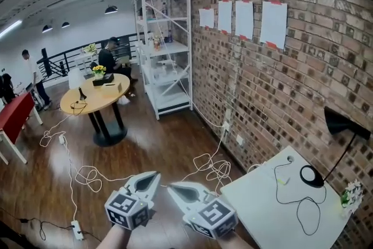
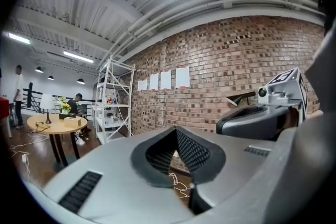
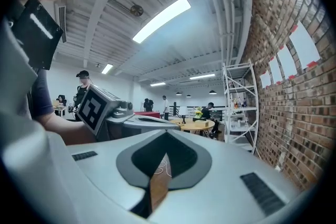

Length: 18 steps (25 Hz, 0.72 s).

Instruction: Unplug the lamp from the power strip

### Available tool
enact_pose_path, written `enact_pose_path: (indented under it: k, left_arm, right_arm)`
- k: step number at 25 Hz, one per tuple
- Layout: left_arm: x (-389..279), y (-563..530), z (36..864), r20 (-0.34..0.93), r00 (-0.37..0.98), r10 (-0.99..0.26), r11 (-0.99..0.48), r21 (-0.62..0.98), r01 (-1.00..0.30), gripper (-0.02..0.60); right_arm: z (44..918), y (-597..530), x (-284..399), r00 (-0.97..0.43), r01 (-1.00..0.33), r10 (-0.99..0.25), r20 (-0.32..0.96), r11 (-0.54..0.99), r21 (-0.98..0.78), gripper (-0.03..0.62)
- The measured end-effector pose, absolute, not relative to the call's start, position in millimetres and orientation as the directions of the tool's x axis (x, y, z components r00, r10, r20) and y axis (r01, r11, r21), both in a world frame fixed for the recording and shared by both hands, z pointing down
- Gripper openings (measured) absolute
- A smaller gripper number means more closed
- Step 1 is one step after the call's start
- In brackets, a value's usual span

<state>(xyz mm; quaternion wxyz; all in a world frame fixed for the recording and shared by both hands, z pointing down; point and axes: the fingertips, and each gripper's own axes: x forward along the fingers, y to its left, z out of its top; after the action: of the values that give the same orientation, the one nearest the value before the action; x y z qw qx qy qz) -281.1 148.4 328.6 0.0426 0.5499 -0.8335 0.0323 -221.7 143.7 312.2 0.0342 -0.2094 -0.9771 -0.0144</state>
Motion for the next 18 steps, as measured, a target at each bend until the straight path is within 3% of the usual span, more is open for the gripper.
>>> enact_pose_path:
  k: [12, 18]
  left_arm:
    - [-173.8, 58.3, 308.4, 0.082, -0.308, -0.948, 0.311, 0.021, -0.950, 0.003]
    - [-141.1, 47.6, 293.9, 0.078, -0.305, -0.949, 0.302, -0.041, -0.952, 0.003]
  right_arm:
    - [301.0, 69.3, -110.0, -0.914, 0.403, 0.401, 0.068, 0.915, 0.017, -0.009]
    - [288.1, 55.4, -78.5, -0.918, 0.397, 0.397, 0.018, 0.918, 0.017, -0.009]
